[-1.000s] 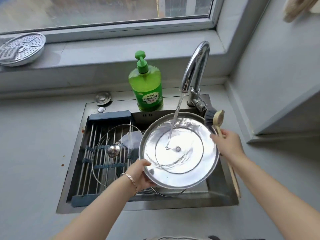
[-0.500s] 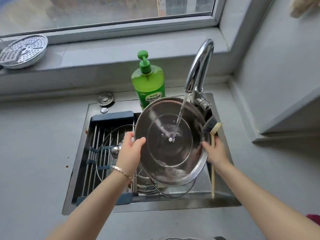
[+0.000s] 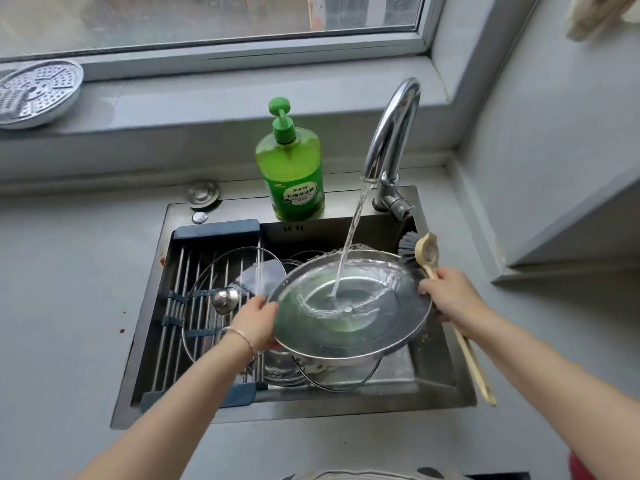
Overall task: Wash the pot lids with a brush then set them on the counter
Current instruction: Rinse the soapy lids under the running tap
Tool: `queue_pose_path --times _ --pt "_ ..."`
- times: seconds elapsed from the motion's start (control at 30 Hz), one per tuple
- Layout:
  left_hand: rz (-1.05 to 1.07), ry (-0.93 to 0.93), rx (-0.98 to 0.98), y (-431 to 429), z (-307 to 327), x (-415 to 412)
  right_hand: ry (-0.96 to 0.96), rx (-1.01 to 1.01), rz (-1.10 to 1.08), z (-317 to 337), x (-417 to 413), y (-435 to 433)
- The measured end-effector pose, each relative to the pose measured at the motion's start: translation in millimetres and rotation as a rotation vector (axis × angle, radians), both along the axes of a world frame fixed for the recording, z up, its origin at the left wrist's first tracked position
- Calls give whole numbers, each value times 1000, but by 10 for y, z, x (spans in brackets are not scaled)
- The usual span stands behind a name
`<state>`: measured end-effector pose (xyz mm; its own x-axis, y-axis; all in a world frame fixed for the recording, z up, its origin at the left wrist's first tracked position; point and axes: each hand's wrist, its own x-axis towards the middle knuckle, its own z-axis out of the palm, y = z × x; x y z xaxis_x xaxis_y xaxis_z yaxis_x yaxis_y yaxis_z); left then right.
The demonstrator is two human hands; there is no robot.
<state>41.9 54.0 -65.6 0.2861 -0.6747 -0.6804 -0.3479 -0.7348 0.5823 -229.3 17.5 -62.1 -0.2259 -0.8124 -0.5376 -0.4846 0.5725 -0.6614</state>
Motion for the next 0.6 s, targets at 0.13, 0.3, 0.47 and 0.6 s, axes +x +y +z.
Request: queue_pose_path --times 0.13,0.3,0.47,0.6 --pt "-685 -148 -454 250 27 -197 42 33 -27 198 -124 -190" --pt "-914 -184 -1048 342 154 -552 -39 63 10 400 -40 -355" --pt "-255 -11 -763 133 348 -731 -478 81 -137 601 69 -378" --pt "274 87 -507 -203 356 -645 -485 193 -153 450 40 -240"
